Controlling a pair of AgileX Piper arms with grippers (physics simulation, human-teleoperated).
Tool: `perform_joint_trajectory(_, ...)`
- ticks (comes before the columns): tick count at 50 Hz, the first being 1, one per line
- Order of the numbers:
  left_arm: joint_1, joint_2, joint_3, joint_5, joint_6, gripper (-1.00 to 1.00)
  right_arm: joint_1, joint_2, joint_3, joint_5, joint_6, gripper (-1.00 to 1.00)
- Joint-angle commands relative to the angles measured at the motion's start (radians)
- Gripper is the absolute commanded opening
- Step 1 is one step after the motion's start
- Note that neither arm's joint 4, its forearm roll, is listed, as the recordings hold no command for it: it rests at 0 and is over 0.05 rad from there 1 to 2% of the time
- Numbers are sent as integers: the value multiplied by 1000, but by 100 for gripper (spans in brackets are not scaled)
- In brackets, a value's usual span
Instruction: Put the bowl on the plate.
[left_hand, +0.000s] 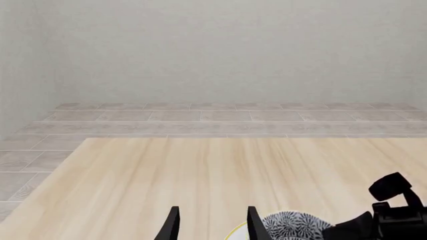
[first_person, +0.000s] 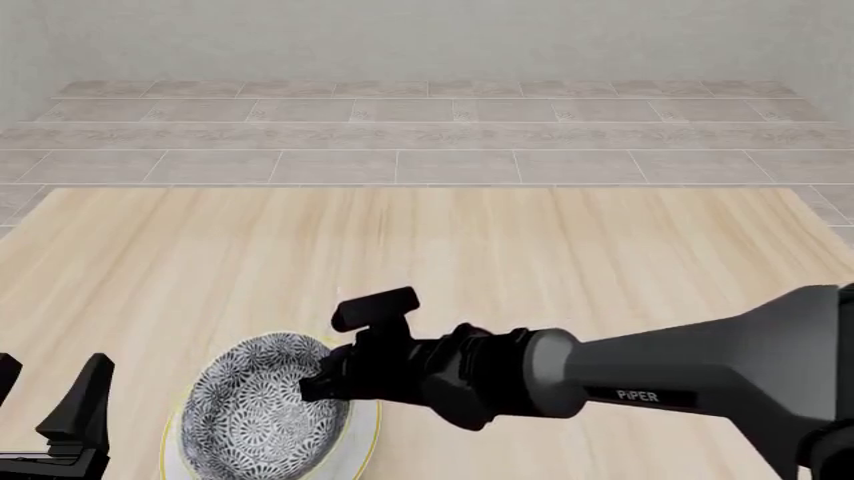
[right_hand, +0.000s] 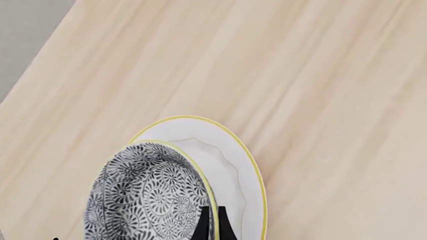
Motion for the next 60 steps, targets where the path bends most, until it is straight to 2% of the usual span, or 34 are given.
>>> perform_joint_trajectory(1, 0, 0, 0, 0, 0, 100, 5, 8, -2, -9, 11, -100)
perform_joint_trajectory(33, 0, 0, 0, 0, 0, 100, 20, 0, 6, -20, 18, -100)
perform_joint_trajectory(34, 0, 0, 0, 0, 0, 100, 23, -3, 6, -19, 17, 100)
perform_joint_trajectory(52, 0, 0, 0, 0, 0, 100, 10, -13, 8, -17, 16, 100)
perform_joint_trajectory(60, 0, 0, 0, 0, 0, 100, -17, -52, -6, 12, -19, 100)
